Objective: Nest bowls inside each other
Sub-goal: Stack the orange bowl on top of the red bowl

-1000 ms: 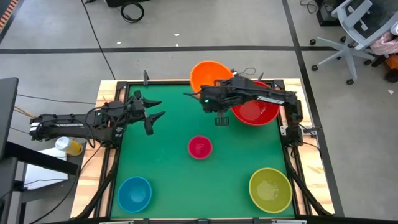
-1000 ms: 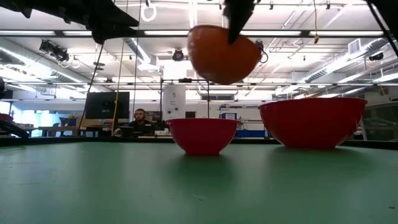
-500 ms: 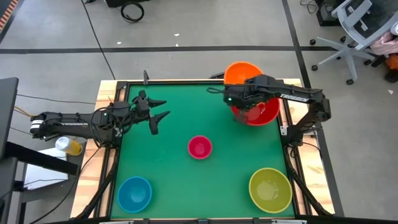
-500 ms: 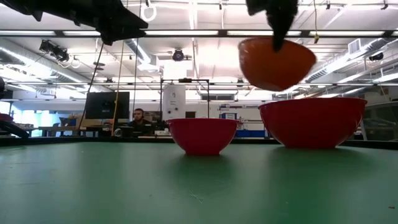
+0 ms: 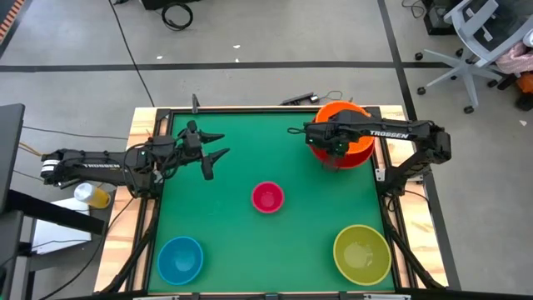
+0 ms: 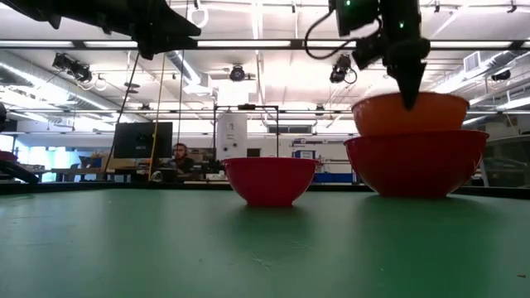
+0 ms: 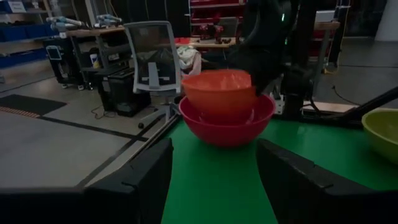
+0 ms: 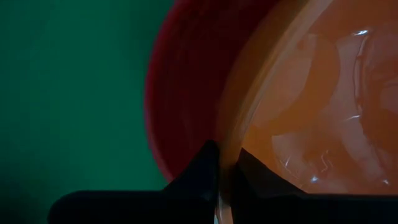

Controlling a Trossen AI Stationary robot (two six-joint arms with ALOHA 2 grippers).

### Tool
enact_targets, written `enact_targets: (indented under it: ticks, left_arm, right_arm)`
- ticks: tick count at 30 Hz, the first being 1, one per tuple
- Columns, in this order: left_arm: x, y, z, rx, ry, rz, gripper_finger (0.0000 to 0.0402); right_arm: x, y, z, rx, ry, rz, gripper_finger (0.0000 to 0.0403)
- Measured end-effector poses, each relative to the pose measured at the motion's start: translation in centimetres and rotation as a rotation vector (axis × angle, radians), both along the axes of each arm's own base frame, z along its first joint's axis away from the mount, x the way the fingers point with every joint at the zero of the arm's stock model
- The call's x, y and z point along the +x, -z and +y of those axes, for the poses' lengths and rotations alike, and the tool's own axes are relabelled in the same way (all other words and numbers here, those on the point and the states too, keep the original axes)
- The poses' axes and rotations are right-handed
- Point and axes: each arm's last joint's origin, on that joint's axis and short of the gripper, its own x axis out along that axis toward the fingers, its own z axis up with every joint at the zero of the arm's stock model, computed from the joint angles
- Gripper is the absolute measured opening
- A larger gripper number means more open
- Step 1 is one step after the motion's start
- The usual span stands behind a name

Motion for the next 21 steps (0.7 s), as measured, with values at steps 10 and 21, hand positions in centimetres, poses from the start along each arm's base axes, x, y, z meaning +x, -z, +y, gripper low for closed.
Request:
enact_targets:
  ticks: [10,21]
  left_arm:
    - [0.0,0.0,0.0,-0.002,0.000,0.003,0.0233]
    - [1.0,0.7,0.1,-0.015,-0.001,0.033,0.0233]
  right_arm:
    - [-0.1,2.9,-1.0,0.047,0.028,-0.023,0.0023]
    - [-0.4,5.2,-1.8,0.115,0.063,-0.072,0.0031]
